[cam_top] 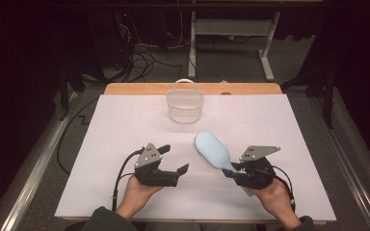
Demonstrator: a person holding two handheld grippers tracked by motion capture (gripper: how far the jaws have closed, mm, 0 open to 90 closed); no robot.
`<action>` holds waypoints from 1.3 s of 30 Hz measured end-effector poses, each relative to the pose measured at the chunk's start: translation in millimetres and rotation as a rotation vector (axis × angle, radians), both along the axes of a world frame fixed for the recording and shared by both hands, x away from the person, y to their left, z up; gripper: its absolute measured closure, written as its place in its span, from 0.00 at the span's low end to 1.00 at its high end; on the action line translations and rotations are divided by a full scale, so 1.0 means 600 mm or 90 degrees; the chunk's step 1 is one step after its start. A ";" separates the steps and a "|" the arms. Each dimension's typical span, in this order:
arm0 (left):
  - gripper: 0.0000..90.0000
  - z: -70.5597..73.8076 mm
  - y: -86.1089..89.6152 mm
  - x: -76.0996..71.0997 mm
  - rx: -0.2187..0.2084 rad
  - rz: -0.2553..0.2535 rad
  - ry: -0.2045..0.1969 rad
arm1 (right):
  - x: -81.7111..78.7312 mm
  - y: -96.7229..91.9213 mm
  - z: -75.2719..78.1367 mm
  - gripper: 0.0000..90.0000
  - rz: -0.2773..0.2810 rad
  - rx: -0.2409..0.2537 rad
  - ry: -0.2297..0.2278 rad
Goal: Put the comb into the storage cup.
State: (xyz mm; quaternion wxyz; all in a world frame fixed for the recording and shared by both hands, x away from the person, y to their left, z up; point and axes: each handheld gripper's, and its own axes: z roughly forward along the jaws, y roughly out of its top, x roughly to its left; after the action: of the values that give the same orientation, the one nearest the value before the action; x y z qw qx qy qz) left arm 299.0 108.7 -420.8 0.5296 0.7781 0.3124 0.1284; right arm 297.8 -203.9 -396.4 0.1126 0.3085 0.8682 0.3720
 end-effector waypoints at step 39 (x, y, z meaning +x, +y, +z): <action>0.10 0.009 -0.084 0.024 -0.002 -0.074 0.013 | 0.001 0.006 0.003 0.78 0.002 0.007 -0.018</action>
State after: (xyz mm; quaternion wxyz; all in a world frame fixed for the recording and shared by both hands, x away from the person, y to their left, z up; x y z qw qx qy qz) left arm 313.1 58.0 -415.4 0.5338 0.7955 0.2724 0.0890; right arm 298.7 -200.2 -394.8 0.1228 0.3021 0.8651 0.3811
